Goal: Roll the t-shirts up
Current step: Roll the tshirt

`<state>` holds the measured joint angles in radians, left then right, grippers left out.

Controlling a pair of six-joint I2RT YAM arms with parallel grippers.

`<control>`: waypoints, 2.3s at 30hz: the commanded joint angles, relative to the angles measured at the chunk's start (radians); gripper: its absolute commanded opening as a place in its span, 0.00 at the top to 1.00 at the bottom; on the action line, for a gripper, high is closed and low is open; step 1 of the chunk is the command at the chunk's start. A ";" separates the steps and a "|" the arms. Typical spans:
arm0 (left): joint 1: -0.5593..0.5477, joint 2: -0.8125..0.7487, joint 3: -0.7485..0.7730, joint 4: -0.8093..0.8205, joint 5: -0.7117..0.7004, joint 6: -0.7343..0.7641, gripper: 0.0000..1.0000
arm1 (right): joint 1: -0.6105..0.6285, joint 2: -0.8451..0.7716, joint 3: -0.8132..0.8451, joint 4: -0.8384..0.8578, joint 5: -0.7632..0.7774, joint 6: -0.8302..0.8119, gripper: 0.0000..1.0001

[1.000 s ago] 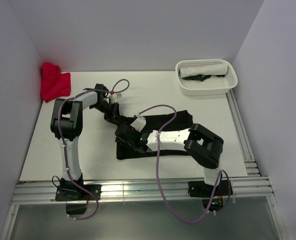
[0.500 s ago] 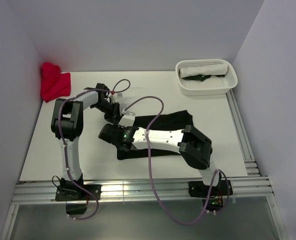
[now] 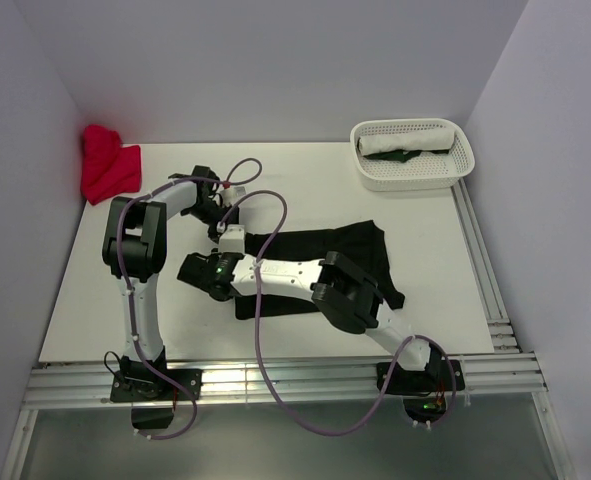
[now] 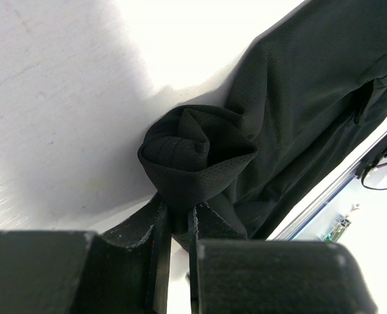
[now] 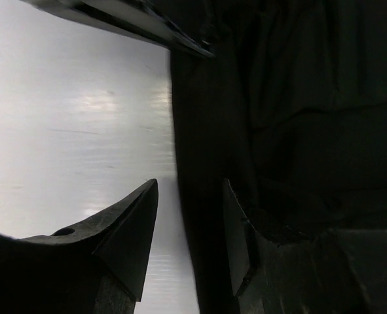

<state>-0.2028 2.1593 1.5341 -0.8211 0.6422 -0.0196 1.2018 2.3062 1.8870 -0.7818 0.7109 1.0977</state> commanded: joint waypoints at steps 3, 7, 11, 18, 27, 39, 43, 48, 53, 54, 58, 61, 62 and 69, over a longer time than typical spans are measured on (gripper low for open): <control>-0.001 0.039 0.018 -0.004 -0.115 0.053 0.93 | 0.013 0.009 0.049 -0.129 0.044 0.042 0.48; -0.003 0.042 0.024 -0.009 -0.115 0.053 0.93 | 0.025 0.015 0.040 -0.166 0.012 0.080 0.48; -0.003 0.048 0.031 -0.010 -0.115 0.053 0.93 | 0.033 0.013 0.020 -0.163 -0.024 0.102 0.48; -0.003 0.056 0.047 -0.018 -0.113 0.049 0.89 | 0.045 0.012 -0.020 -0.136 -0.080 0.110 0.48; -0.001 0.051 0.087 -0.046 -0.096 0.059 0.68 | 0.030 -0.073 -0.186 0.025 -0.139 0.116 0.68; 0.071 -0.001 0.291 -0.162 0.178 0.152 0.29 | -0.106 -0.482 -0.923 0.987 -0.447 0.217 0.88; 0.101 -0.021 0.239 -0.185 0.264 0.210 0.28 | -0.174 -0.482 -1.118 1.294 -0.570 0.304 0.88; 0.108 -0.030 0.114 -0.118 0.315 0.239 0.28 | -0.212 -0.377 -1.226 1.686 -0.671 0.453 0.88; 0.108 -0.021 0.002 -0.044 0.362 0.225 0.28 | -0.212 -0.292 -1.256 1.881 -0.691 0.542 0.88; 0.103 -0.018 -0.015 -0.008 0.364 0.216 0.28 | -0.214 -0.271 -1.257 1.897 -0.694 0.551 0.88; 0.082 -0.009 -0.100 0.100 0.326 0.147 0.33 | -0.215 -0.238 -1.267 1.966 -0.696 0.582 0.89; 0.071 0.005 -0.121 0.158 0.303 0.089 0.42 | -0.214 -0.231 -1.275 1.998 -0.699 0.594 0.89; 0.068 0.007 -0.120 0.166 0.272 0.058 0.46 | -0.215 -0.232 -1.275 1.992 -0.700 0.591 0.89; 0.023 -0.013 -0.071 0.109 0.105 0.036 0.88 | -0.209 -0.361 -1.244 1.692 -0.656 0.483 0.72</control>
<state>-0.1551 2.1738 1.4342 -0.7284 0.8860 0.0189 0.9882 2.0426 0.6228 1.0737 0.0284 1.6413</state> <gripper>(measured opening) 0.152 0.263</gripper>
